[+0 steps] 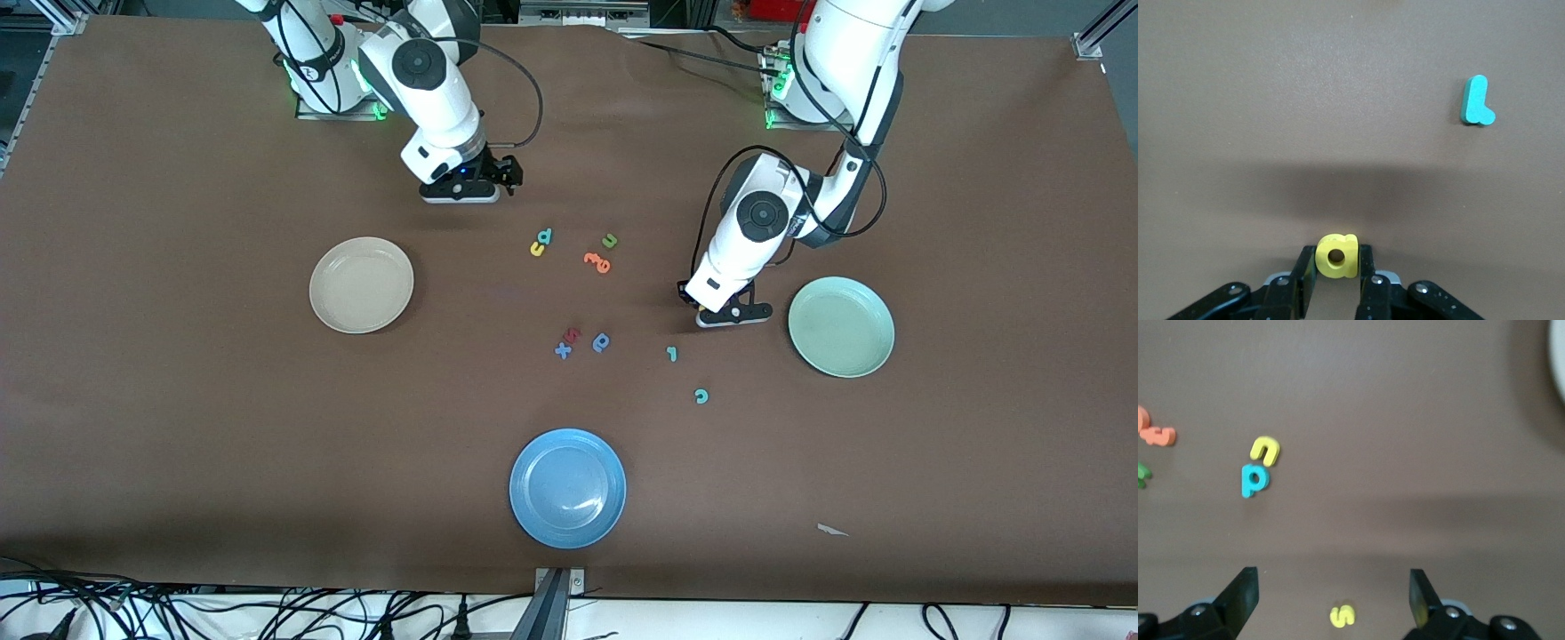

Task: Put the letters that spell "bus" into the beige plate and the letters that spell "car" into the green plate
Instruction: 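Grasp the yellow a with the left gripper while the right gripper reaches, then place the a on the green plate while the right gripper grasps the s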

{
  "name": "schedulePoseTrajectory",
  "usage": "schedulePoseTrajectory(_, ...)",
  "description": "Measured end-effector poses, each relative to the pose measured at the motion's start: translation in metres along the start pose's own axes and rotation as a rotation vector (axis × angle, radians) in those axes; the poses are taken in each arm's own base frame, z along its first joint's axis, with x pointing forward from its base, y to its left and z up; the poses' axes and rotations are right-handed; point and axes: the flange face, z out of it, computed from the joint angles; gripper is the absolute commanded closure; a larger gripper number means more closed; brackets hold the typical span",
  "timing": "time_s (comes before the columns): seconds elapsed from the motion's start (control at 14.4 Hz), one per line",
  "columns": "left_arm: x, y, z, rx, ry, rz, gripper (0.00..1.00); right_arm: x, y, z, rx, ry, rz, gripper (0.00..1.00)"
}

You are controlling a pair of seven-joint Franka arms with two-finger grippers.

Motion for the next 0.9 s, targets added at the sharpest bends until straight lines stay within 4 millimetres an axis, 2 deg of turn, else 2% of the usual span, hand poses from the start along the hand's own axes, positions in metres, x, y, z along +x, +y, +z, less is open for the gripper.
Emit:
schedulePoseTrajectory(0.21,0.0,0.0,0.0,0.0,0.001,0.001,0.79,-0.019,-0.006,0.03,-0.016,-0.025,-0.038,0.0)
schedulePoseTrajectory(0.42,0.005,0.0,-0.003,0.007,-0.01,0.012,0.81,-0.052,-0.017,0.064,-0.043,-0.084,-0.095,0.0)
schedulePoseTrajectory(0.49,0.012,-0.001,-0.009,0.021,-0.034,0.02,0.81,-0.063,-0.018,0.073,-0.052,-0.101,-0.107,0.0)
schedulePoseTrajectory(0.69,0.058,-0.013,-0.056,0.072,-0.144,0.063,0.81,-0.095,-0.022,0.09,-0.077,-0.132,-0.135,0.01)
schedulePoseTrajectory(0.76,0.076,-0.025,-0.073,0.085,-0.145,0.083,0.82,-0.1,-0.022,0.092,-0.082,-0.134,-0.142,0.03)
schedulePoseTrajectory(0.9,0.107,-0.068,-0.094,0.104,-0.132,0.129,0.82,-0.101,-0.02,0.096,-0.093,-0.129,-0.157,0.08)
